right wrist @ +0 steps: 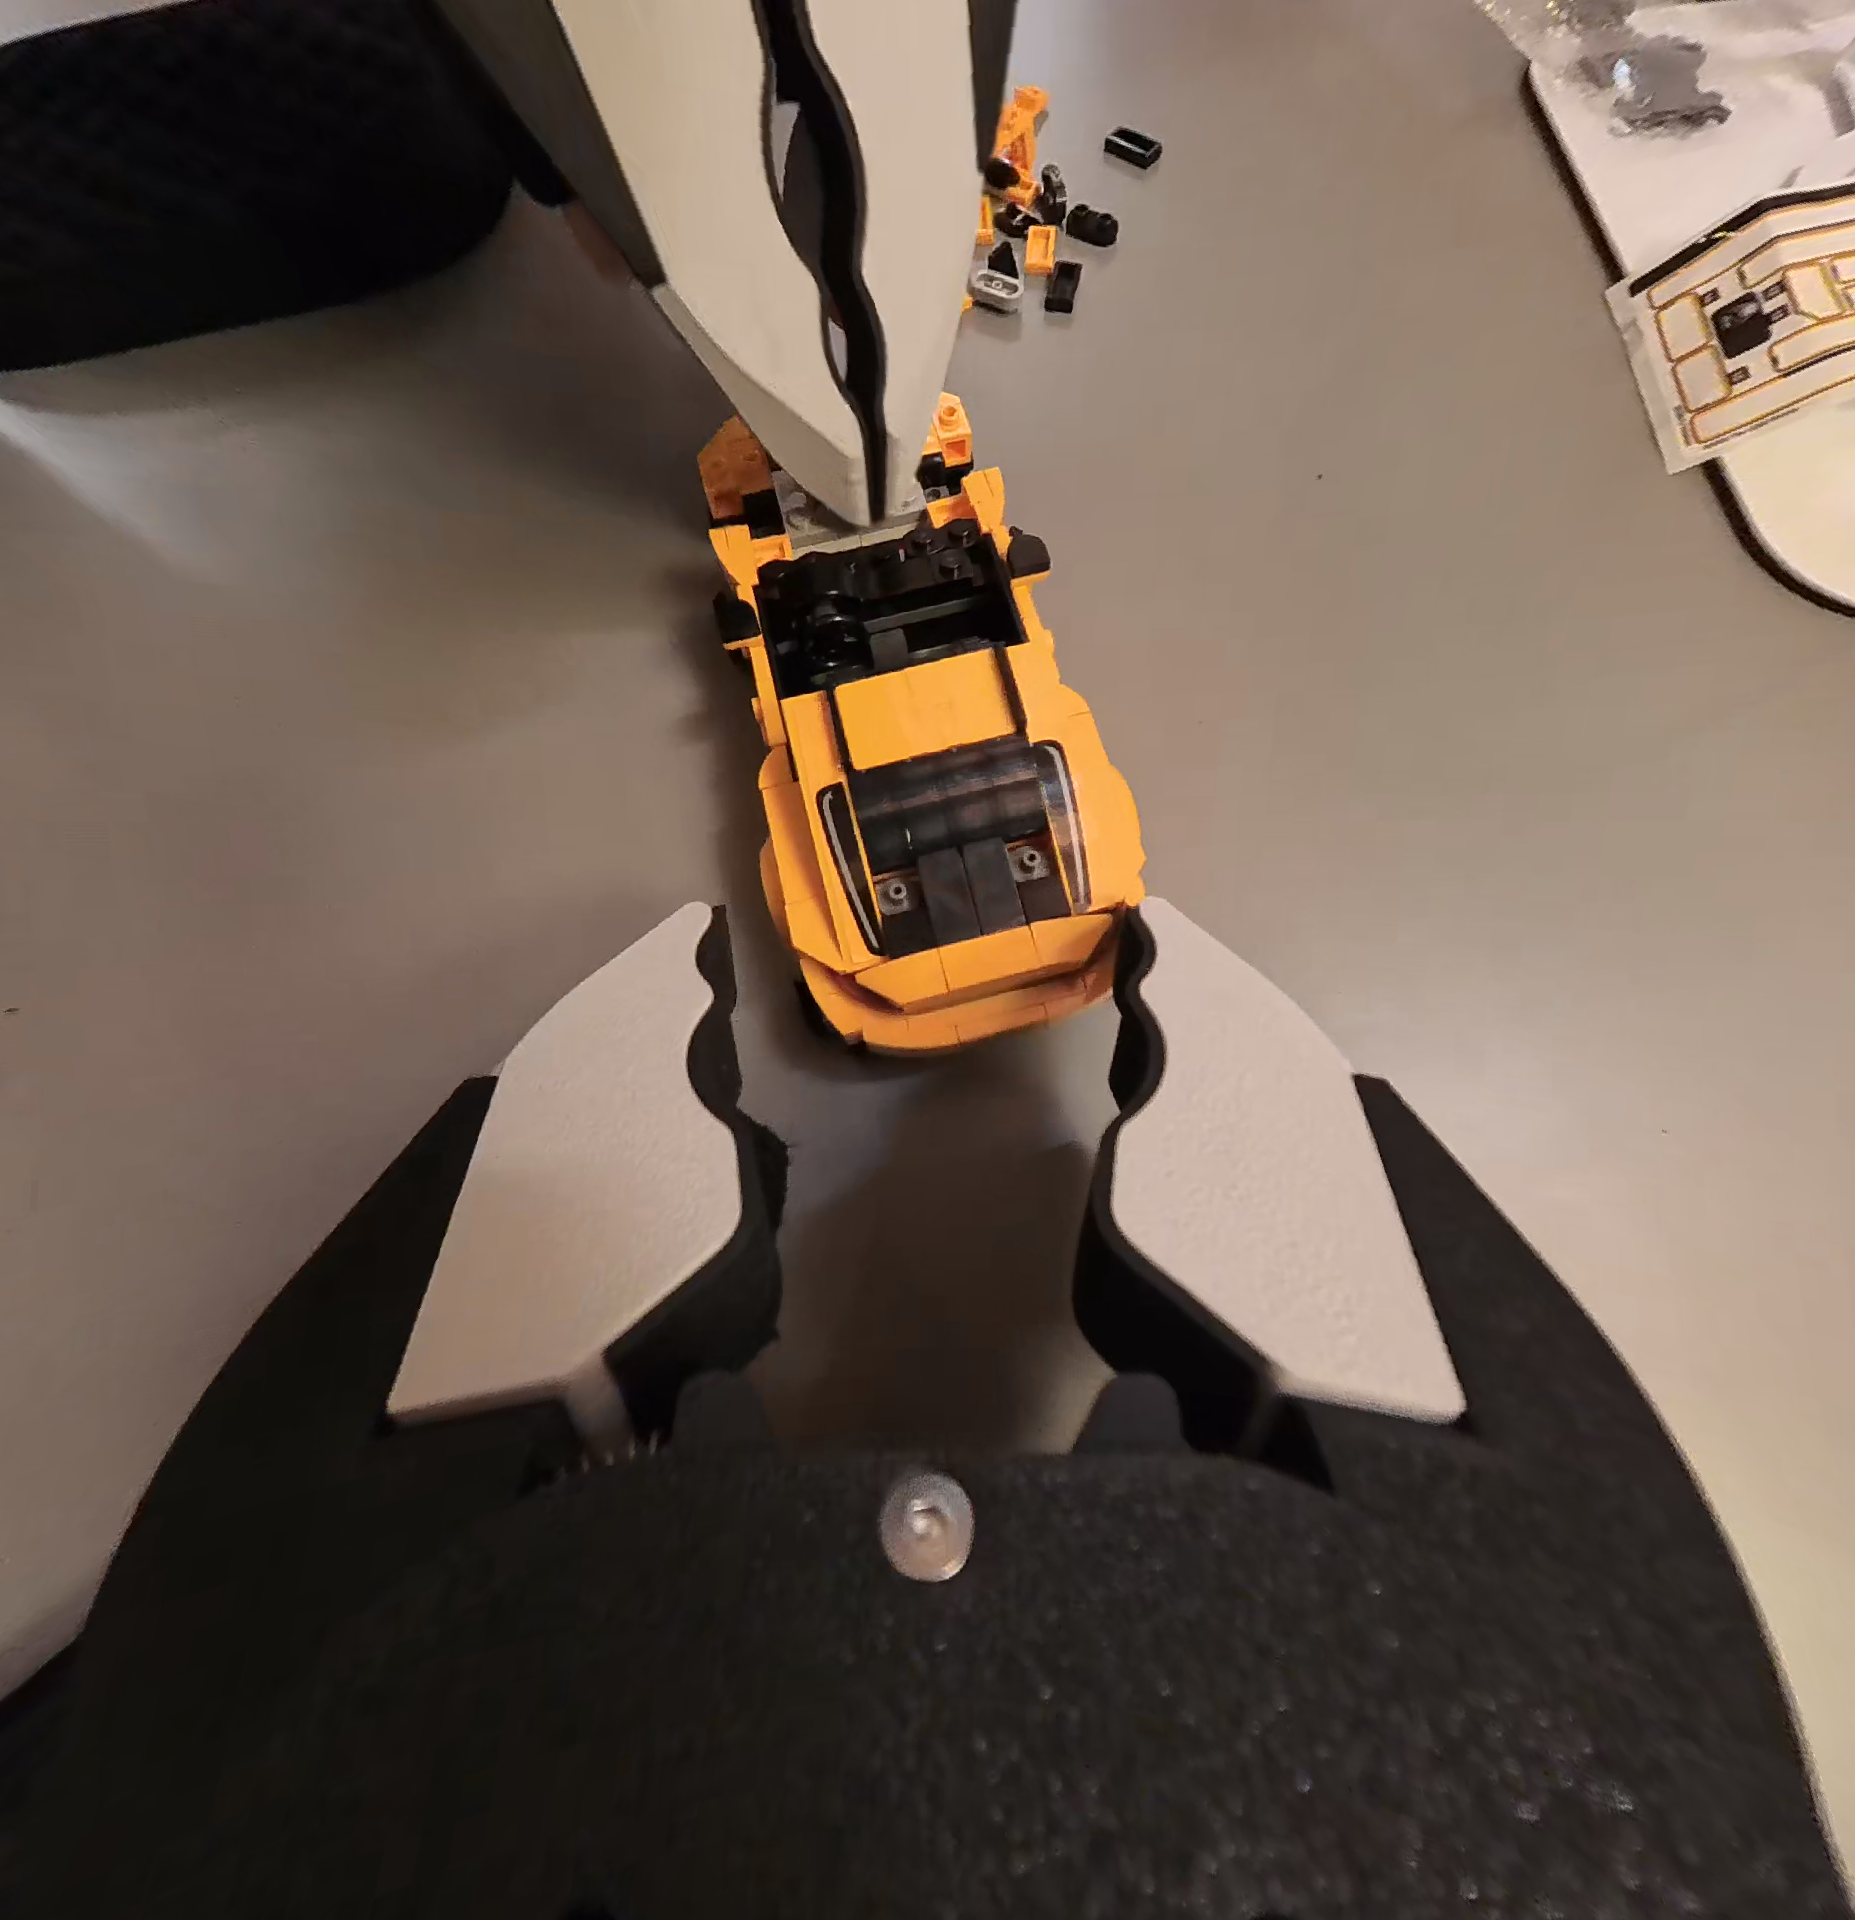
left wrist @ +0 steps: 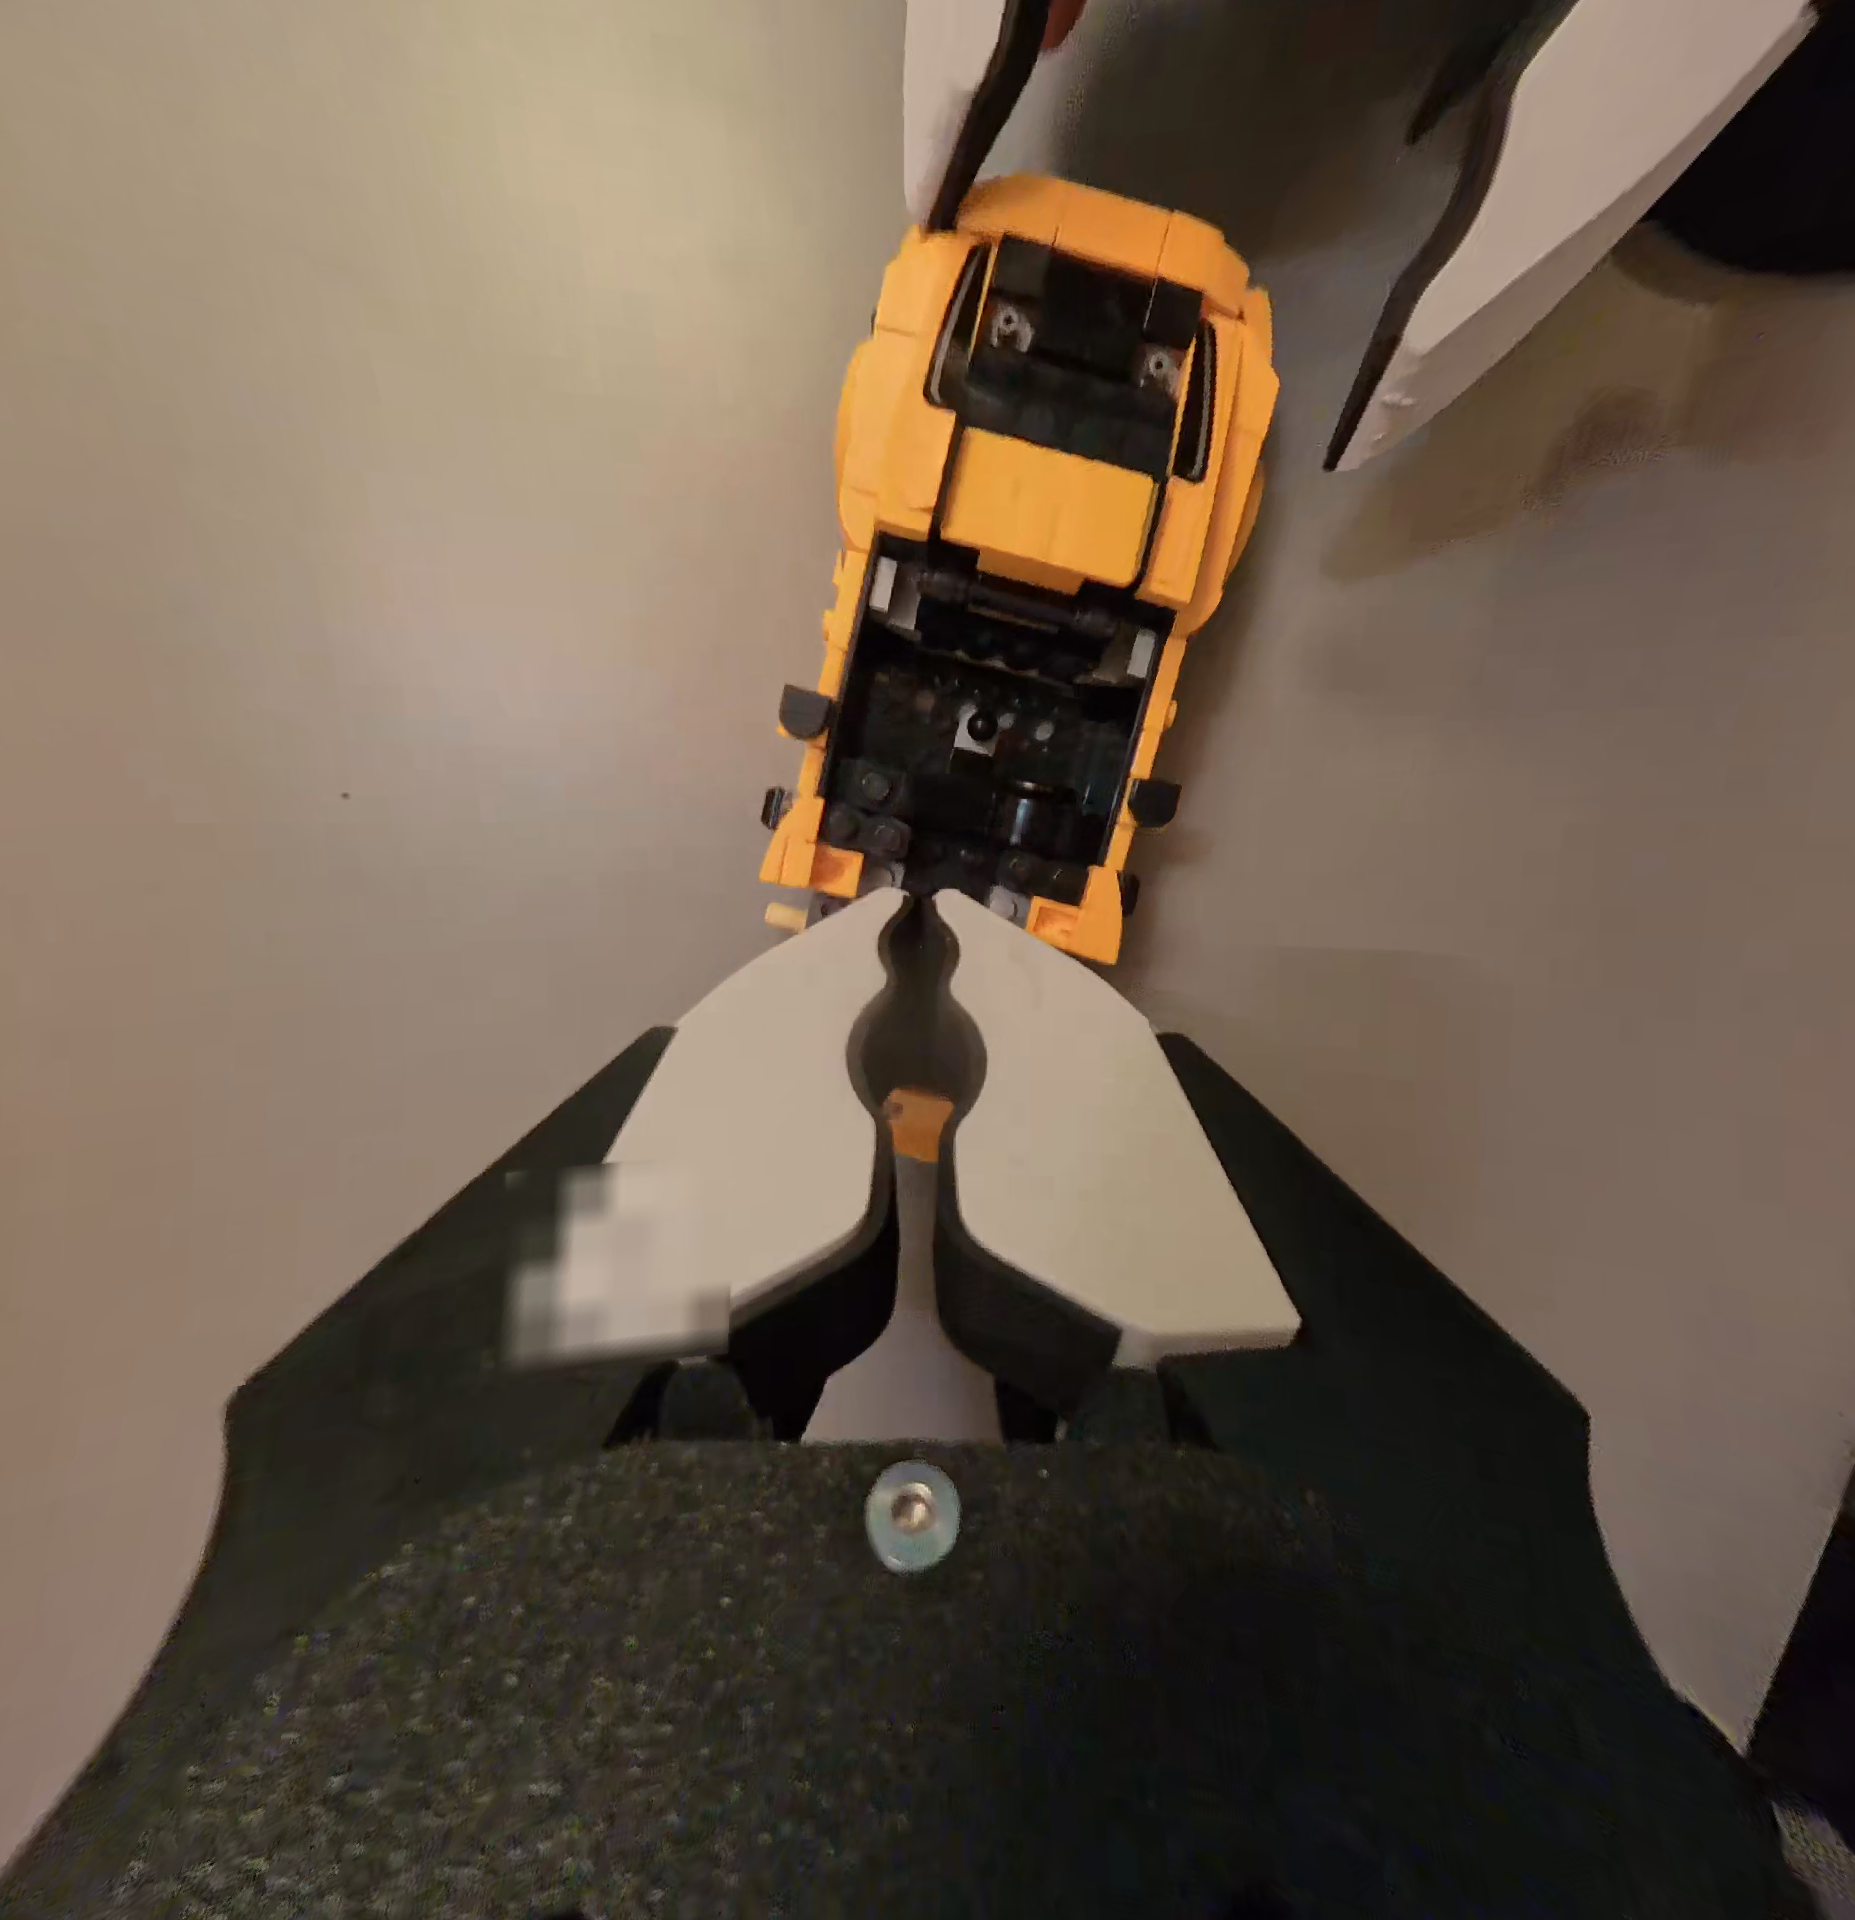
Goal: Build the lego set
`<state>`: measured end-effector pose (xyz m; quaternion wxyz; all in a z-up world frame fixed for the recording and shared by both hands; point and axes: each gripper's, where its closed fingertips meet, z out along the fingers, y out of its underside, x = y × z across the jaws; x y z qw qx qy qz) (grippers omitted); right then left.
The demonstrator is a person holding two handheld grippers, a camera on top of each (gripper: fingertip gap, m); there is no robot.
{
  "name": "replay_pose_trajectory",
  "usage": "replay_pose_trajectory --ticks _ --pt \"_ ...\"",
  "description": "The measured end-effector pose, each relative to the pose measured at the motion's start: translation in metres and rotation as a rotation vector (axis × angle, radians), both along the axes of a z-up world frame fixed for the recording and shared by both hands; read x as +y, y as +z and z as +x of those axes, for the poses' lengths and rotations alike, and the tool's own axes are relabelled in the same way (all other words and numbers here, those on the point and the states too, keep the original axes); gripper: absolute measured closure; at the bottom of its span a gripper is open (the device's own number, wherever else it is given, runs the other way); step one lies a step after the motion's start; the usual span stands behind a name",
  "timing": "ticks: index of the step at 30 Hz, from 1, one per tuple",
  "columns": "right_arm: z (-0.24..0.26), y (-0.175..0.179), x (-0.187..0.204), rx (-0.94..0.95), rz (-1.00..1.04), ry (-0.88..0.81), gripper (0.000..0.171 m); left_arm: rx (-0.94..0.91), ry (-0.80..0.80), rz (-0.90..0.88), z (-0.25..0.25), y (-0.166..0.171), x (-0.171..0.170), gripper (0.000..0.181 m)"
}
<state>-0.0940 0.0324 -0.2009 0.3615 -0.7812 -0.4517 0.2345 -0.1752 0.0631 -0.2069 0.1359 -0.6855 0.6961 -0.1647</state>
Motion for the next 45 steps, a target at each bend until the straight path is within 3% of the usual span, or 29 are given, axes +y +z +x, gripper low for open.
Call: replay_pose_trajectory --ticks 28,37,42,45 --pt "0.0 -0.003 0.002 0.044 -0.024 -0.002 0.097 0.014 -0.064 -0.016 -0.003 -0.006 -0.005 0.181" --pt "0.0 0.0 0.003 0.063 -0.014 0.005 0.094 -0.23 0.033 0.0 -0.001 0.02 0.008 0.181" --pt "-0.002 -0.001 0.0 0.056 0.002 0.034 0.09 -0.258 0.099 -0.076 -0.026 0.012 0.015 0.107" --pt "-0.003 -0.005 0.0 0.027 0.022 0.055 0.088 -0.24 0.047 -0.084 -0.034 -0.006 0.005 0.088"
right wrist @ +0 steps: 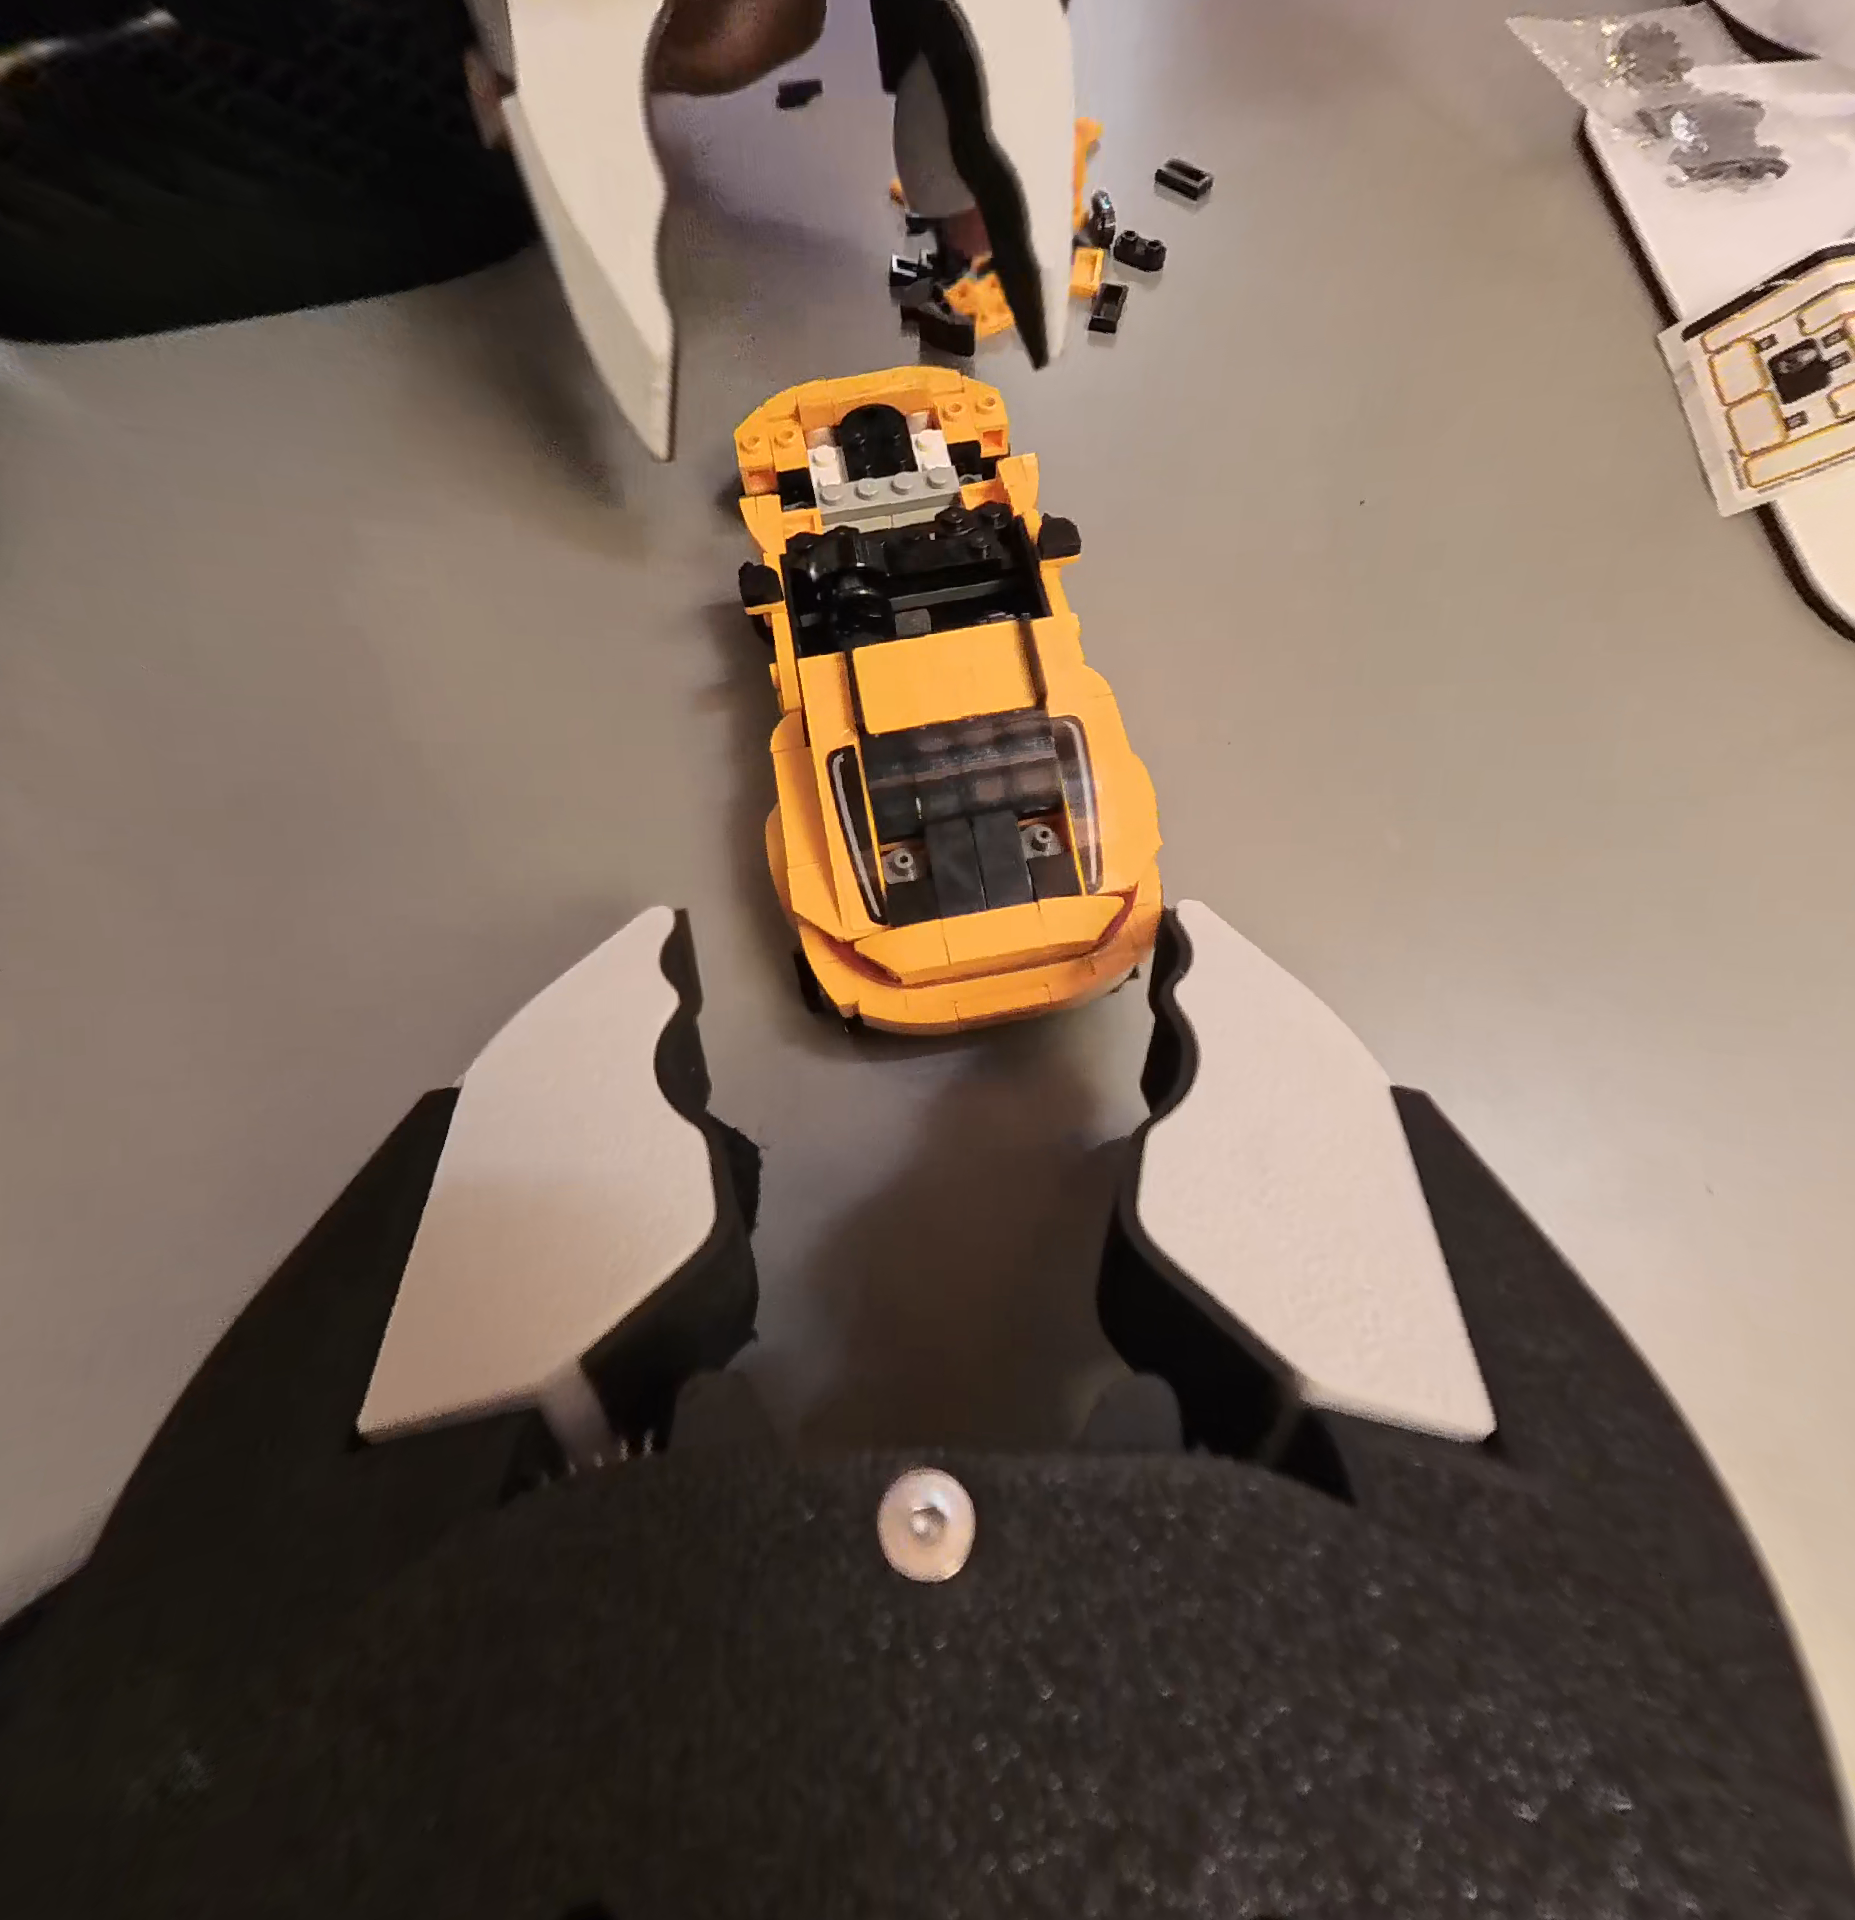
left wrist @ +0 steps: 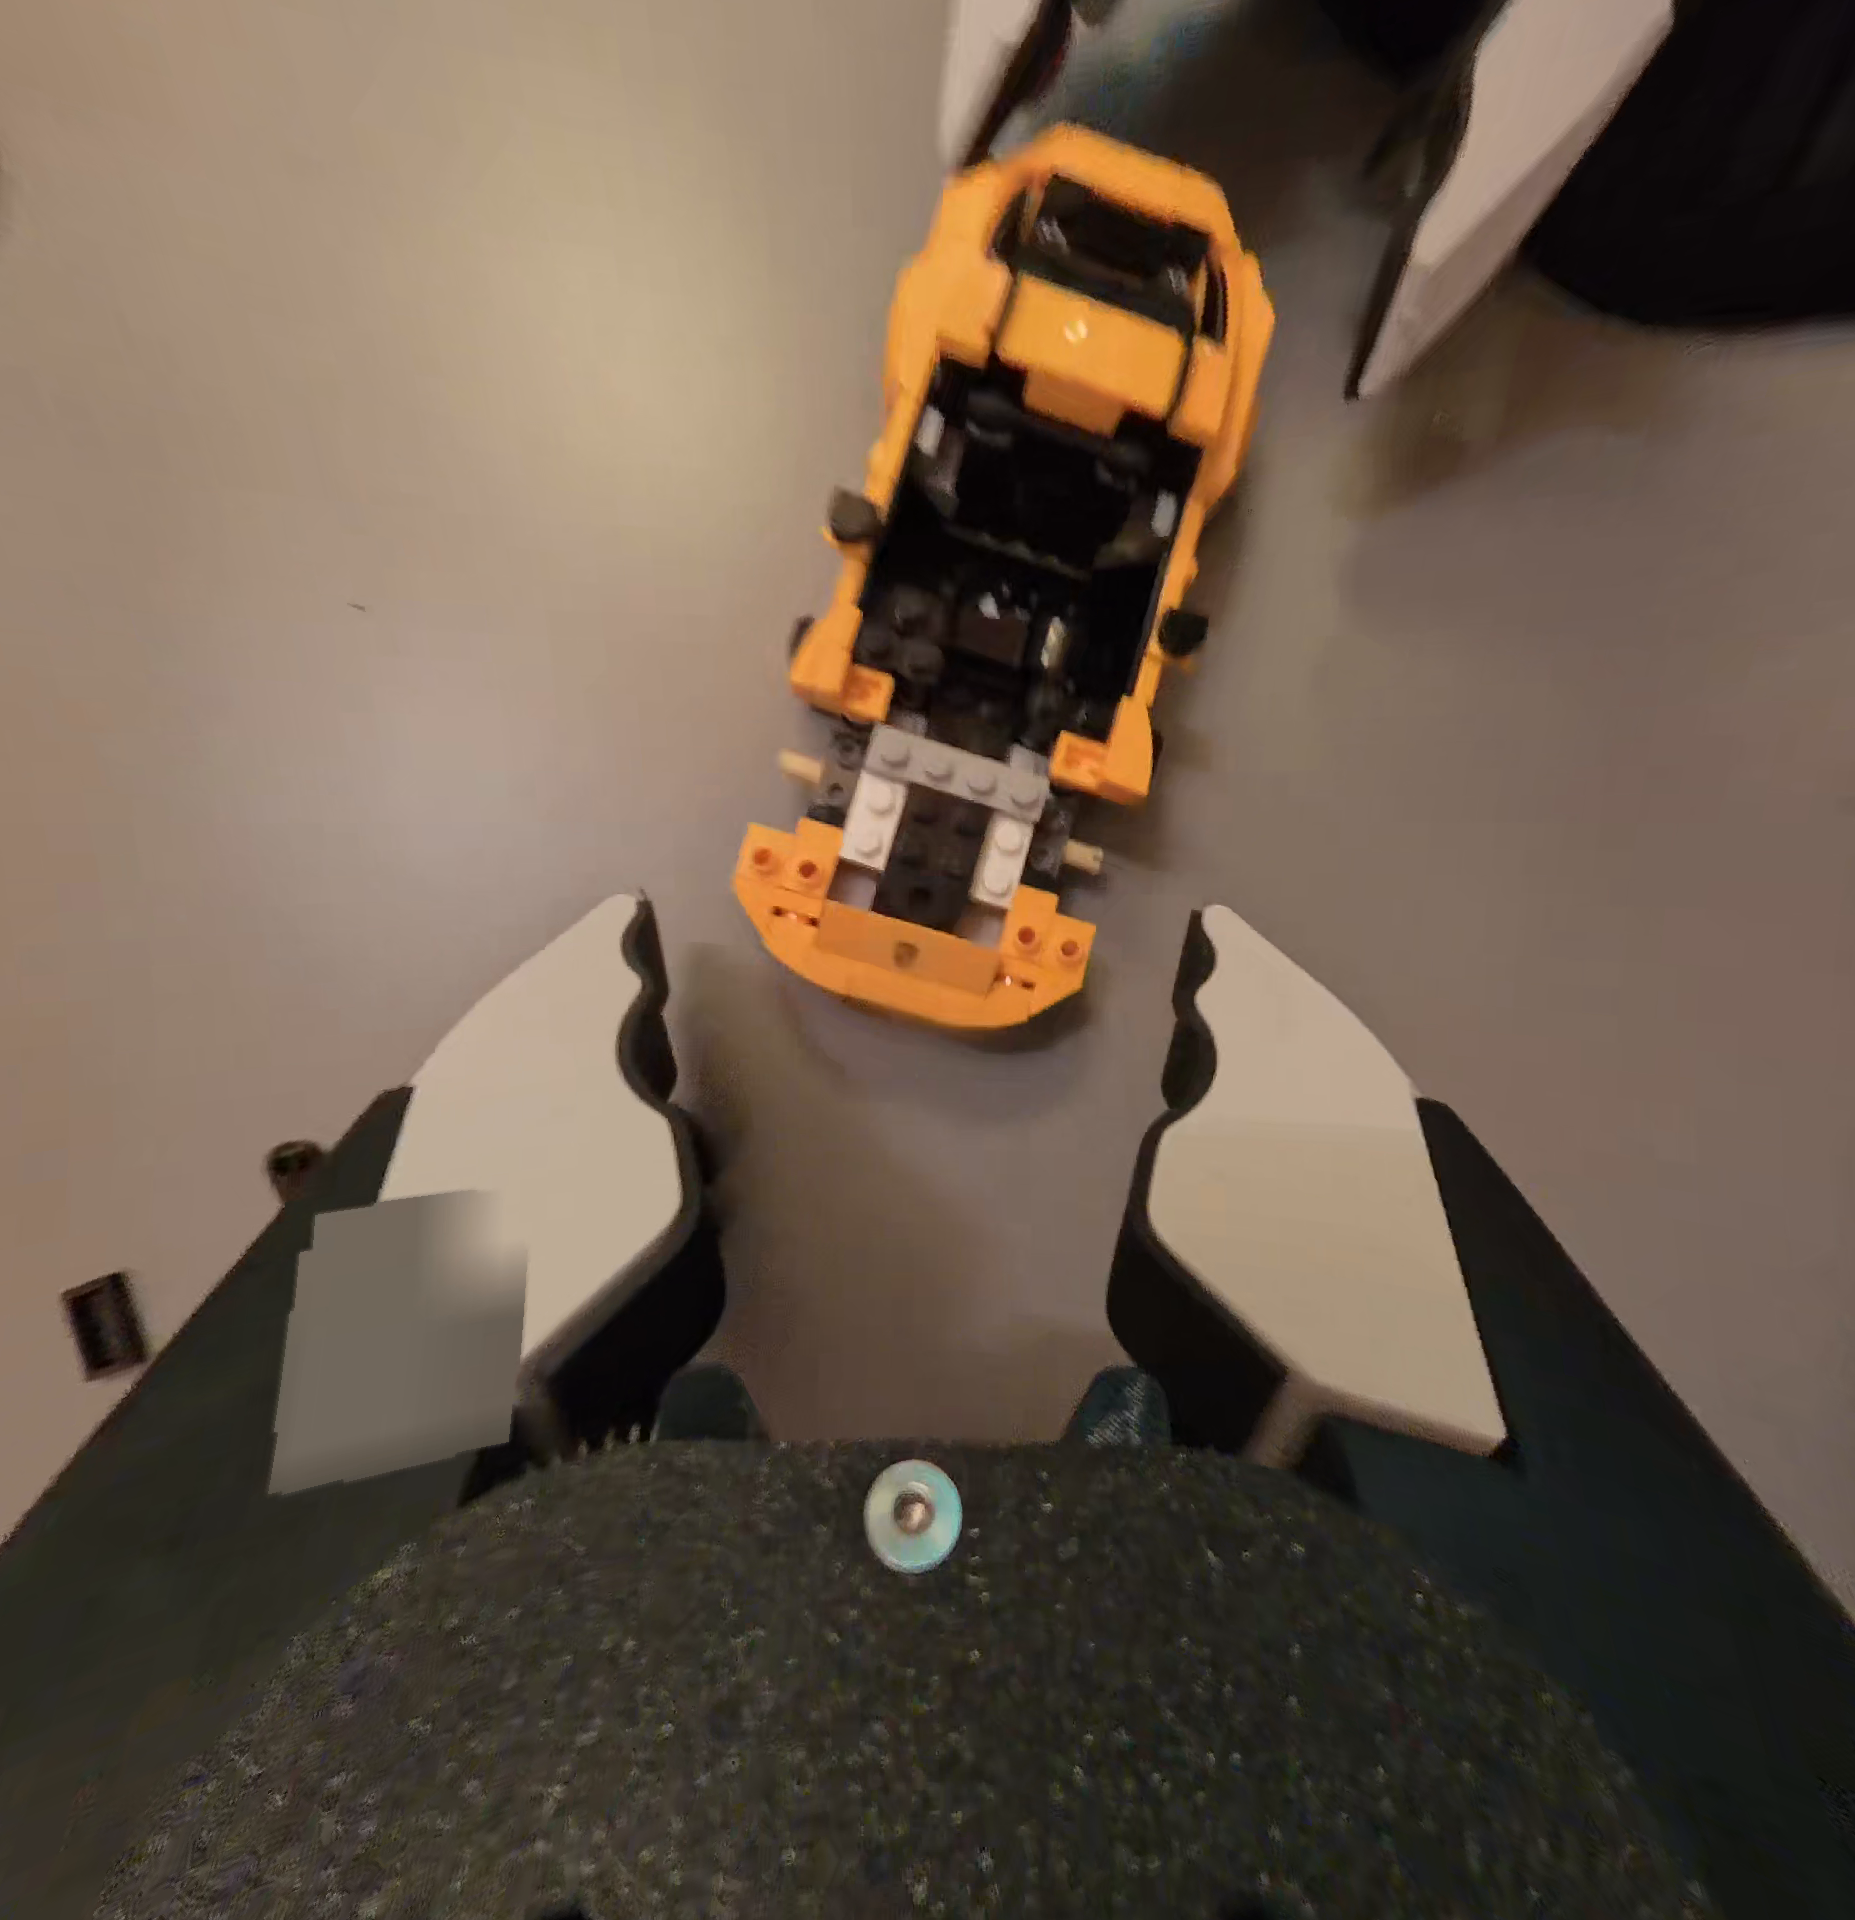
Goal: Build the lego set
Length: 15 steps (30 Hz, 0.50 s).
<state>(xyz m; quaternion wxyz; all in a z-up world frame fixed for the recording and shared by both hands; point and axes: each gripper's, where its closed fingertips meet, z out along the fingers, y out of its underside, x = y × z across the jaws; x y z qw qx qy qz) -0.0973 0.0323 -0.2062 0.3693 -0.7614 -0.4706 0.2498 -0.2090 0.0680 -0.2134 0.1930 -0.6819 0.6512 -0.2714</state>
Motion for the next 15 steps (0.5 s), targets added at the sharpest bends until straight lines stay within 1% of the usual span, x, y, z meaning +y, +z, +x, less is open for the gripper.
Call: replay_pose_trajectory --ticks 1,2,4,5,7,9,11,13,15 --pt "0.0 -0.003 0.001 -0.017 -0.001 0.003 0.088 0.013 -0.02 0.014 -0.001 -0.006 -0.003 0.087" --pt "0.0 -0.005 0.002 -0.029 0.0 0.008 0.089 0.023 -0.028 0.039 -0.001 -0.011 -0.003 0.09" --pt "-0.001 -0.007 0.006 -0.053 0.015 0.011 0.093 0.032 -0.043 0.105 -0.001 -0.016 -0.001 0.108" --pt "0.0 -0.008 0.008 -0.067 0.018 0.016 0.099 0.025 -0.05 0.103 -0.001 -0.015 -0.003 0.114" --pt "-0.001 -0.008 0.009 -0.07 -0.002 0.044 0.1 0.024 -0.037 0.095 -0.002 -0.013 -0.003 0.114" --pt "-0.001 -0.006 0.011 -0.031 -0.08 0.06 0.1 0.003 -0.017 0.045 -0.002 -0.004 -0.004 0.114" --pt "0.0 0.001 0.006 0.041 -0.238 0.102 0.101 -0.046 0.012 -0.099 -0.001 0.014 -0.011 0.115" --pt "0.001 0.013 -0.001 0.151 -0.442 0.158 0.101 -0.06 0.074 -0.357 0.0 0.03 -0.02 0.115" --pt "0.006 0.018 -0.006 0.205 -0.598 0.212 0.102 -0.081 0.141 -0.54 0.004 0.039 -0.025 0.116"
